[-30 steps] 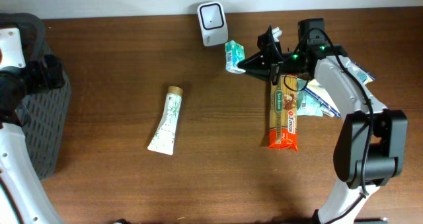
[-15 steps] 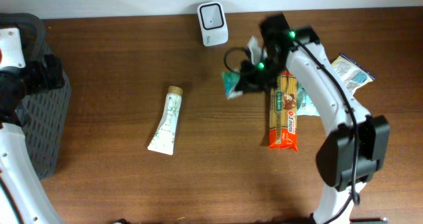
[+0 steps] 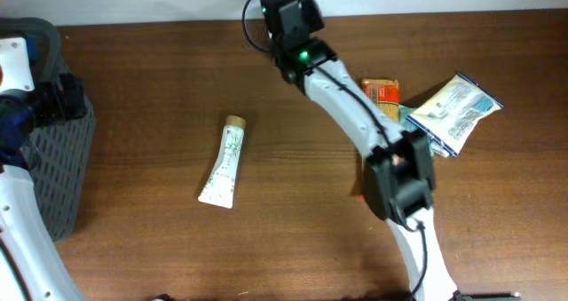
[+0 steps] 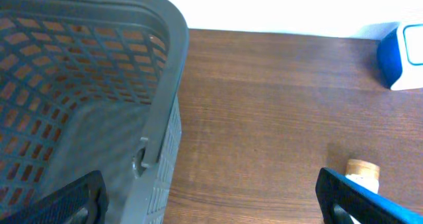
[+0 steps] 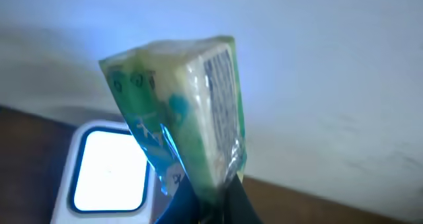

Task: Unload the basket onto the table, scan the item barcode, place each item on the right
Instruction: 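Place the tissue pack on the right beside the spaghetti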

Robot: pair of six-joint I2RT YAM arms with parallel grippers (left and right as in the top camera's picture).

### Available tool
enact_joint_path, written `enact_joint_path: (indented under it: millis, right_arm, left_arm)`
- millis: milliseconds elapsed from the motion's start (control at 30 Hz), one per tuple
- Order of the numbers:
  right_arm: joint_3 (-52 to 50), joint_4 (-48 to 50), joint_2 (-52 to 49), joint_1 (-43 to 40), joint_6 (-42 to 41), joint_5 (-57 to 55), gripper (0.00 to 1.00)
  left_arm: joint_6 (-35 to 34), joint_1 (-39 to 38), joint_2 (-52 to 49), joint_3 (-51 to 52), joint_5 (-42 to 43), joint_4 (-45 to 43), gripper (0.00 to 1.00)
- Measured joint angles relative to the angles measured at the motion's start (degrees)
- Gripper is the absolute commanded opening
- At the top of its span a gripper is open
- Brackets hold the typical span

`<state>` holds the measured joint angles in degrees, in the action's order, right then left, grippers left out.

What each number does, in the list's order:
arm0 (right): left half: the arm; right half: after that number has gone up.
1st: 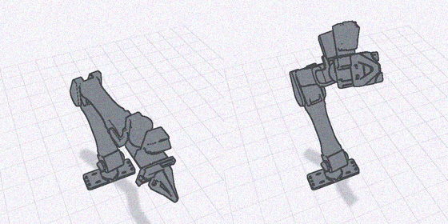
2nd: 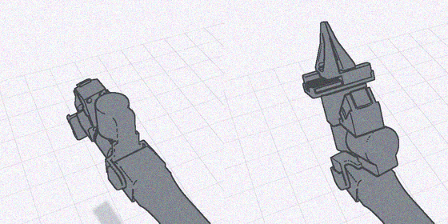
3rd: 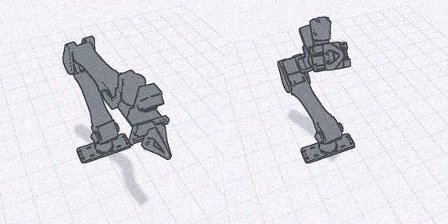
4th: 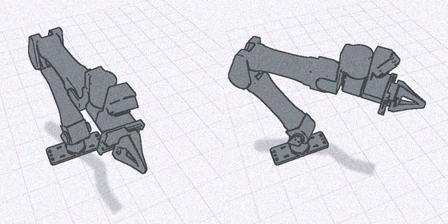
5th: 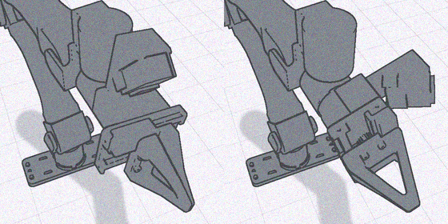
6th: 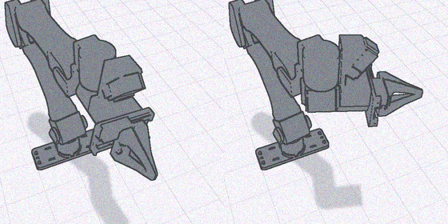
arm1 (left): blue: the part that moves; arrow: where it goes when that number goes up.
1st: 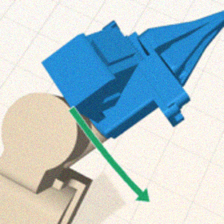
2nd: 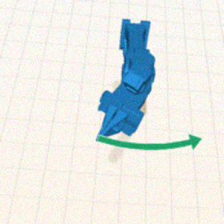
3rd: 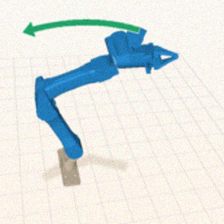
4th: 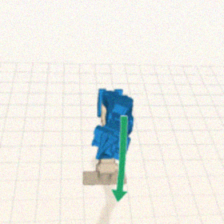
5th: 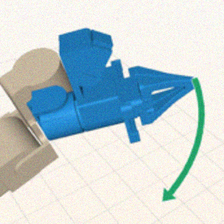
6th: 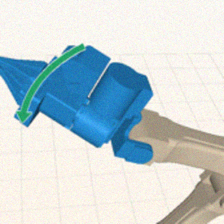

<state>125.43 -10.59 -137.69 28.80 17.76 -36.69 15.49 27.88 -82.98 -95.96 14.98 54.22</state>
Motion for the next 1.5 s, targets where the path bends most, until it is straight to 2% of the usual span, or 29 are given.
enact_joint_path:
  millis: [100, 200, 533, 633, 700, 800, 900, 967, 1000, 1067, 1133, 1233, 1367, 1400, 1433, 1467, 1500]
  right_arm:
    - [0.0, 4.4, -6.9, 0.0, 8.9, -0.4, 0.04]
    - [0.0, 4.9, -9.6, 0.0, 12.8, -0.4, 0.04]
    - [0.0, 5.9, -9.6, 0.0, 15.3, -0.4, 0.04]
    - [0.0, 3.5, -9.0, 0.0, 14.7, -0.3, 0.04]
    - [-0.1, -2.6, -6.5, 0.0, 12.1, 0.9, 0.04]
    - [-0.3, -17.0, 2.6, 0.0, 4.3, 9.1, 0.04]
    - [0.0, -33.6, 13.9, -0.4, -6.8, 19.9, 0.04]
    - [0.5, -40.4, 20.0, -0.9, -13.8, 25.6, 0.04]
    - [1.0, -50.9, 22.4, -1.6, -17.1, 28.9, 0.04]
    - [1.0, -63.5, 24.5, -3.8, -22.1, 32.4, 0.04]
    - [0.6, -70.6, 24.2, -6.1, -24.4, 33.9, 0.04]
    - [-4.6, -73.2, 23.9, -11.9, -28.1, 35.1, 0.04]
    - [-16.0, -67.7, 23.3, -21.1, -30.7, 36.3, 0.04]
    - [-18.9, -66.0, 23.1, -22.9, -31.0, 36.4, 0.17]
    - [-20.9, -64.8, 22.9, -24.0, -31.1, 36.6, 0.44]
    - [-23.8, -63.2, 22.9, -25.1, -31.5, 36.8, 0.58]
    - [-26.2, -62.4, 22.8, -25.8, -31.3, 36.8, 0.64]
  left_arm:
    - [0.0, 0.0, 0.0, 0.0, 0.0, -0.1, 0.99]
    - [0.0, 0.0, 0.0, 0.0, 0.0, -0.1, 0.99]
    - [0.0, 0.0, 0.0, 0.0, 0.0, -0.1, 0.99]
    - [0.0, 0.0, 0.0, 0.0, 0.0, -0.1, 0.99]
    - [0.0, 0.0, 0.0, 0.0, 0.0, -0.1, 0.99]
    - [0.0, 0.0, 0.0, 0.0, 0.0, 0.0, 0.99]
    - [0.0, 0.0, 0.0, 0.0, 0.0, 0.0, 0.99]
    - [0.0, 0.0, 0.0, 0.0, 0.0, 0.0, 0.99]
    - [0.0, 0.0, 0.0, 0.0, 0.0, -0.2, 0.99]
    - [0.0, 0.0, 0.0, 0.0, 0.0, -0.1, 0.99]
    - [0.0, 0.0, 0.0, 0.0, 0.0, -0.1, 0.99]
    - [0.0, 0.0, 0.0, 0.0, 0.0, -0.1, 0.99]
    - [0.0, 0.0, 0.0, 0.0, 0.0, -0.1, 0.99]
    - [0.0, 0.0, 0.0, 0.0, 0.0, -0.1, 0.99]
    - [0.0, 0.0, 0.0, 0.0, 0.0, -0.1, 0.99]
    - [0.0, 0.0, 0.0, 0.0, 0.0, 0.0, 0.99]
    - [0.0, 0.0, 0.0, 0.0, 0.0, -0.1, 0.99]
